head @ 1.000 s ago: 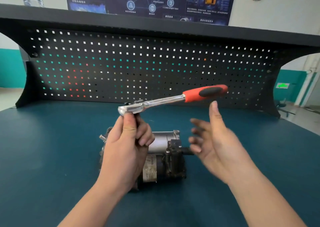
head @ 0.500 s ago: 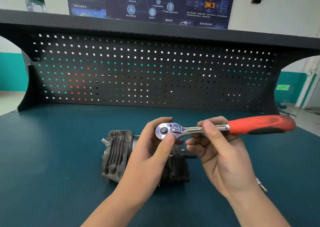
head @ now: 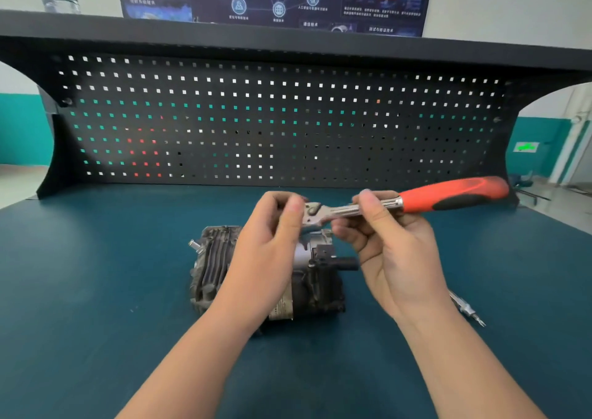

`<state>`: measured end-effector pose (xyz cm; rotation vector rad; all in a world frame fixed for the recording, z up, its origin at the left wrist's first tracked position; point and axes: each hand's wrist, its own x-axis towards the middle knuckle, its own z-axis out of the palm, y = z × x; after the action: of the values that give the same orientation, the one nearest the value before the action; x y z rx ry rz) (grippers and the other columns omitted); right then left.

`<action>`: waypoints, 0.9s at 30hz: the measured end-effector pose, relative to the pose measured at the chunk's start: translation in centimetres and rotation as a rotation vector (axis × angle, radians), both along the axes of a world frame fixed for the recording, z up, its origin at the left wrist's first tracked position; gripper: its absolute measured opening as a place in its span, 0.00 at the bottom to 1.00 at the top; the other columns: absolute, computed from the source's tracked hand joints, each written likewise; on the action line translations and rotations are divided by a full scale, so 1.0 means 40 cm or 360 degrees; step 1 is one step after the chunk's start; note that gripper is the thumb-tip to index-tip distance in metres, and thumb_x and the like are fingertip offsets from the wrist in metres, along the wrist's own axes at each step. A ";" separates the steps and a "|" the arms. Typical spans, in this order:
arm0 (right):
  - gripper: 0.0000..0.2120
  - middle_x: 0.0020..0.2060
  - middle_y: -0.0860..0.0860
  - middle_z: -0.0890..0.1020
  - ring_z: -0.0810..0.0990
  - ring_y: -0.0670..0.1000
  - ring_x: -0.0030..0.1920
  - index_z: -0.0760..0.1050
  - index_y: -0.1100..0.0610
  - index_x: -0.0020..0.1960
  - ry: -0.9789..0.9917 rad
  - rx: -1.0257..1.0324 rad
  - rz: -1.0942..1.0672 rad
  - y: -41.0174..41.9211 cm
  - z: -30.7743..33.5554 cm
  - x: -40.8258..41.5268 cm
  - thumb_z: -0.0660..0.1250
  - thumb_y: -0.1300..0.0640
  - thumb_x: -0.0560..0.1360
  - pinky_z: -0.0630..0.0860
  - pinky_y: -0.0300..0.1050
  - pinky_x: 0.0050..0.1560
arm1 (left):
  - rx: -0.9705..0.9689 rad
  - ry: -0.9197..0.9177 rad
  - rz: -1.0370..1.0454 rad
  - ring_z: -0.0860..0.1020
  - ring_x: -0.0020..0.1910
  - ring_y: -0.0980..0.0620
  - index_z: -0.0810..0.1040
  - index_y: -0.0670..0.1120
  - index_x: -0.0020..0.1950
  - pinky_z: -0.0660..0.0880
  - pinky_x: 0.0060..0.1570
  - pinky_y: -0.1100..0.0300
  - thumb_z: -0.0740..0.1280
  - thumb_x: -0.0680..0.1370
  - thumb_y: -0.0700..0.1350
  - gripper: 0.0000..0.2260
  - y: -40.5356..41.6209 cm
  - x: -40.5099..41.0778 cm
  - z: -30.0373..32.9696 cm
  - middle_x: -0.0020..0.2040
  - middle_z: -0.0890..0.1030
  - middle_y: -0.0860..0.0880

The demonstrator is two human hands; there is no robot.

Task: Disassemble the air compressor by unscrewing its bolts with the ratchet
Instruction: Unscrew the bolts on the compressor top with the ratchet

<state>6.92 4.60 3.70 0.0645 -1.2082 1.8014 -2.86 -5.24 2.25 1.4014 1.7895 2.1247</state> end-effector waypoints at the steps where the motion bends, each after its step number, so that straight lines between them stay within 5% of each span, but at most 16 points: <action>1: 0.04 0.29 0.53 0.81 0.82 0.50 0.29 0.79 0.59 0.36 0.0047 -0.0102 -0.0026 0.013 0.003 0.002 0.68 0.60 0.69 0.78 0.38 0.32 | -0.0035 -0.0035 -0.0056 0.77 0.49 0.66 0.75 0.56 0.51 0.70 0.50 0.73 0.55 0.76 0.63 0.15 0.002 -0.012 -0.007 0.48 0.80 0.60; 5: 0.08 0.28 0.52 0.80 0.82 0.49 0.30 0.76 0.61 0.35 0.0039 -0.0341 -0.0146 0.058 -0.008 0.007 0.67 0.62 0.73 0.78 0.37 0.32 | -0.0290 -0.0202 -0.0113 0.80 0.48 0.57 0.76 0.53 0.51 0.76 0.54 0.56 0.57 0.81 0.46 0.08 0.029 -0.042 -0.062 0.45 0.82 0.56; 9: 0.10 0.27 0.54 0.80 0.83 0.51 0.31 0.75 0.62 0.35 -0.0050 -0.0369 -0.0166 0.059 -0.041 -0.017 0.66 0.65 0.75 0.78 0.37 0.32 | -0.0299 -0.0402 -0.0228 0.81 0.41 0.53 0.78 0.45 0.45 0.78 0.43 0.62 0.53 0.81 0.32 0.16 0.049 -0.060 -0.082 0.37 0.83 0.51; 16: 0.08 0.29 0.54 0.80 0.83 0.53 0.32 0.75 0.63 0.37 -0.0058 -0.0427 -0.0177 0.053 -0.060 -0.038 0.67 0.64 0.75 0.79 0.38 0.34 | -0.0267 -0.0533 -0.0391 0.81 0.40 0.54 0.78 0.45 0.45 0.76 0.42 0.66 0.56 0.80 0.31 0.14 0.049 -0.081 -0.093 0.38 0.82 0.50; 27: 0.18 0.27 0.52 0.80 0.83 0.49 0.31 0.80 0.56 0.26 0.0009 -0.0505 -0.0114 0.052 -0.061 -0.040 0.67 0.64 0.74 0.78 0.36 0.33 | -0.0334 -0.0316 -0.0334 0.81 0.42 0.57 0.80 0.49 0.47 0.76 0.46 0.64 0.60 0.79 0.35 0.13 0.046 -0.088 -0.099 0.41 0.84 0.51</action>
<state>5.31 6.67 1.27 -0.1534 -0.8968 1.9057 -6.37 -3.40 -1.69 1.2202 1.6548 1.8402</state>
